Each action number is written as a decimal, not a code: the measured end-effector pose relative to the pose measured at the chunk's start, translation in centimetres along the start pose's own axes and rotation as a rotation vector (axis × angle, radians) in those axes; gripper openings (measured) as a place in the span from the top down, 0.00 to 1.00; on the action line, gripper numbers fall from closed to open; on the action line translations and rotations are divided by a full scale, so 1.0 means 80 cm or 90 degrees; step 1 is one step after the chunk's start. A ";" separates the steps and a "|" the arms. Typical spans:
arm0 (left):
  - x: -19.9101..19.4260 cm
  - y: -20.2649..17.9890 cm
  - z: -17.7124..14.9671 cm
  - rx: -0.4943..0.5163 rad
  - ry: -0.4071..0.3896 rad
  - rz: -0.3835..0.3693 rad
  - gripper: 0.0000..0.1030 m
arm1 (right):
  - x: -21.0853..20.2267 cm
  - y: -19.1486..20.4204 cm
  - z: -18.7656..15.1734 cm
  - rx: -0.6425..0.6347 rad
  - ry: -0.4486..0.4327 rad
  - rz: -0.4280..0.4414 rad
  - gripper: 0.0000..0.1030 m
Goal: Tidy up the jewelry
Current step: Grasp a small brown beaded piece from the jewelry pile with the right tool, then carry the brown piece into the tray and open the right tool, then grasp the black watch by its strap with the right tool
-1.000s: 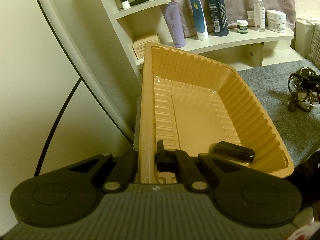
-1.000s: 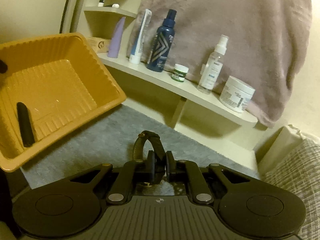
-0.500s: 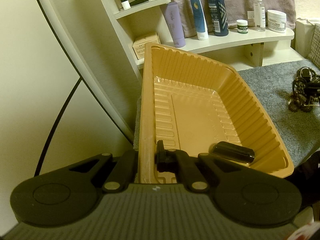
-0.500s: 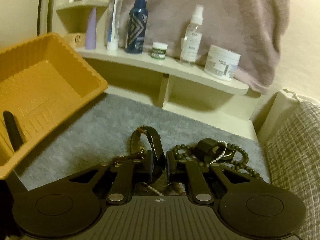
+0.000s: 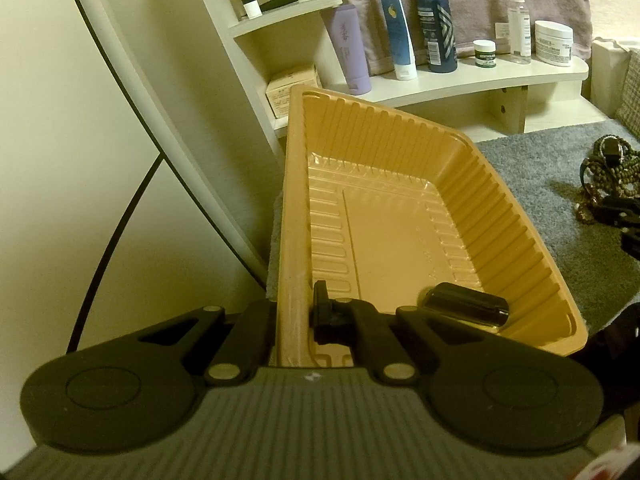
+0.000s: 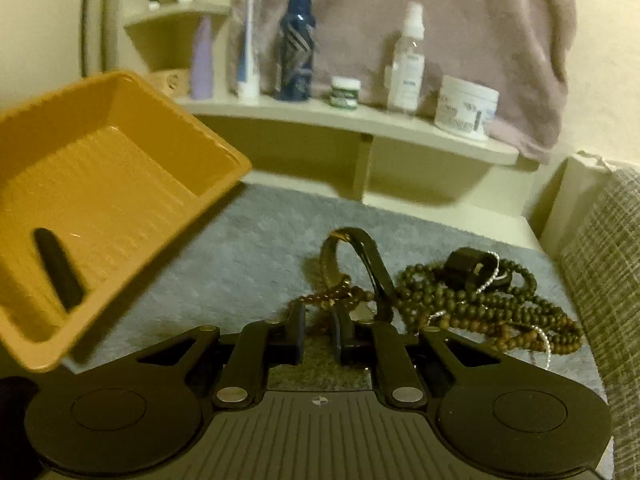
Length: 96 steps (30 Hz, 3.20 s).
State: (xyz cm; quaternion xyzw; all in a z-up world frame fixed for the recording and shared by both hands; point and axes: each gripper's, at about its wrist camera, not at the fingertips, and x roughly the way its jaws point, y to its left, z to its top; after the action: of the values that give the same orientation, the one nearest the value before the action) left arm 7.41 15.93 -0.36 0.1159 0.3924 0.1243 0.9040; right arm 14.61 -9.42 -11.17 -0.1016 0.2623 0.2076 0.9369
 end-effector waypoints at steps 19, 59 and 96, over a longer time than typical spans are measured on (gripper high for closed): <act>0.000 0.001 0.000 -0.002 -0.001 0.000 0.98 | -0.006 0.002 0.000 -0.037 -0.002 -0.027 0.96; 0.001 0.001 0.002 -0.004 -0.003 -0.001 0.98 | -0.049 0.100 0.075 -0.041 -0.086 0.271 0.70; -0.003 -0.003 0.004 0.004 -0.006 0.004 0.98 | 0.008 -0.052 0.019 -0.152 0.069 0.125 0.62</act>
State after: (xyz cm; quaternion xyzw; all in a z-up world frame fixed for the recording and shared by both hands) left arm 7.51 15.56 -0.06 0.1203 0.3878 0.1255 0.9052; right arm 17.61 -12.42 -9.85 -0.1972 0.2944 0.3221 0.8779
